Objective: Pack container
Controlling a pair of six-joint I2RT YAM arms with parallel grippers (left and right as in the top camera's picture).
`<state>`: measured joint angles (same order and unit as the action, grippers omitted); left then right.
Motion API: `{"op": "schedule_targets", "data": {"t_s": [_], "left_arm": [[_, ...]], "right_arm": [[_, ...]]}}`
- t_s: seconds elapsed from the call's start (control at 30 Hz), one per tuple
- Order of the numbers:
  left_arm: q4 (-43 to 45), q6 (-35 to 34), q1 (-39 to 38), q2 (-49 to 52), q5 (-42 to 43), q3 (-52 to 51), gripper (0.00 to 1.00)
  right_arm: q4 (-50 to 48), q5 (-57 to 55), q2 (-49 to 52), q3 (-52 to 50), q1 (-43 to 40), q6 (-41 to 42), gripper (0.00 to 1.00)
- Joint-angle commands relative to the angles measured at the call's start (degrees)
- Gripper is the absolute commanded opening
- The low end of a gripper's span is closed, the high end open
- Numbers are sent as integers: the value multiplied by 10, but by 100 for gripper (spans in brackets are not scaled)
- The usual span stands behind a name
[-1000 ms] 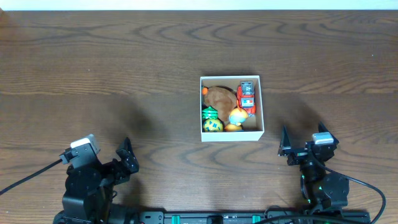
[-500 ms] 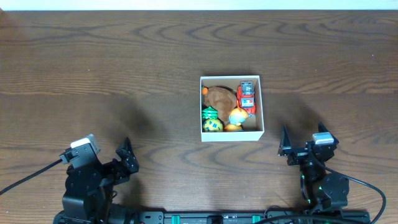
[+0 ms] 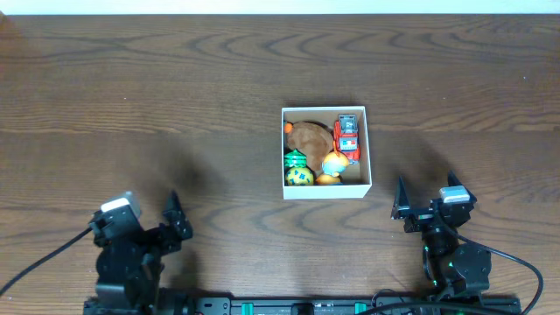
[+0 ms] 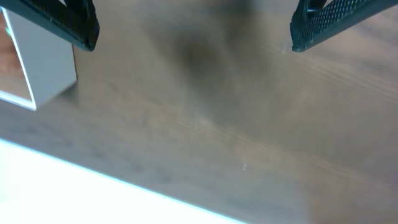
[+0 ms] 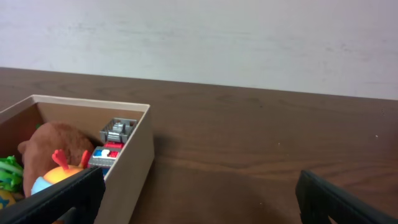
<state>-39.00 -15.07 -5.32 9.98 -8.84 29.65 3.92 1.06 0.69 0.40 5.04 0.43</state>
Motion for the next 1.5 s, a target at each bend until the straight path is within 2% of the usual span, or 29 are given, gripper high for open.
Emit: {"op": "schedule_targets", "data": {"t_s": [0.0,0.13,0.27,0.37,0.47,1.47], "left_arm": [[63,52,7,-36,9,-78,98],[197,52,8,-72,9,-176,98],[336,82,11,-92,33,-255,98],[389,82,17,-99,33,-295,98],[352,80,22,-99,32,-294,98],[353,80,24,-96,34,-294,98]], "right_arm": [[2,-5,-4,-1,-5,8,99],[2,-5,-4,-1,-5,8,99],[2,-5,-4,-1,-5,8,99],[2,-5,-4,-1,-5,8,99],[2,-5,-4,-1,-5,8,99],[2,-5,-4,-1,-5,8,99]]}}
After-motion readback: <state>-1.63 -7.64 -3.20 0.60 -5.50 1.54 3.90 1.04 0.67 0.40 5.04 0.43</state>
